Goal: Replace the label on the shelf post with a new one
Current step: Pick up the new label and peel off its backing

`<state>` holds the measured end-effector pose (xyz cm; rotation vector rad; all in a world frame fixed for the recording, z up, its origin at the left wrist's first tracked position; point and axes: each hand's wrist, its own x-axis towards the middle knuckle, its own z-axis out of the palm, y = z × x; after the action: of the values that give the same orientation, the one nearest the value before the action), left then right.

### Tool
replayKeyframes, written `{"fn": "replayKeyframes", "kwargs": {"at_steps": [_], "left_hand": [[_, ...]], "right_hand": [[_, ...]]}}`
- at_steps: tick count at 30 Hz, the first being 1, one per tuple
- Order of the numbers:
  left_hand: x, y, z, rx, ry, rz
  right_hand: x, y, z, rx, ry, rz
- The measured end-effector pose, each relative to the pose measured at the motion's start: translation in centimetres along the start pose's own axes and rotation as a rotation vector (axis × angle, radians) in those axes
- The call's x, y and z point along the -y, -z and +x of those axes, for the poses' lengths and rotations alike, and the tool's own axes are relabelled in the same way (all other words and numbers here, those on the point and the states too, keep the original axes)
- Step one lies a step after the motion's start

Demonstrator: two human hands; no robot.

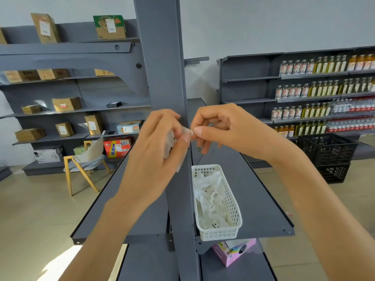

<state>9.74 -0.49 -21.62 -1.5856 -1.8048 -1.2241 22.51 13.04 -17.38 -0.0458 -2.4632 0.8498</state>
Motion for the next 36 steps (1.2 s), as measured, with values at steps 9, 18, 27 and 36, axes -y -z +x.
{"fn": "replayKeyframes", "kwargs": {"at_steps": [9, 18, 27, 36], "left_hand": [[0.4, 0.3, 0.3, 0.055, -0.024, 0.040], [1.1, 0.6, 0.6, 0.040, -0.015, 0.024], [1.6, 1.4, 1.1, -0.040, -0.044, -0.018], [1.9, 1.8, 1.8, -0.089, -0.041, -0.084]], "right_hand": [[0.7, 0.0, 0.4, 0.100, -0.068, -0.009], [-0.1, -0.5, 1.0, 0.081, -0.053, -0.052], [-0.8, -1.1, 1.5, 0.055, -0.088, -0.161], [-1.8, -1.2, 1.3, 0.055, -0.115, -0.188]]}}
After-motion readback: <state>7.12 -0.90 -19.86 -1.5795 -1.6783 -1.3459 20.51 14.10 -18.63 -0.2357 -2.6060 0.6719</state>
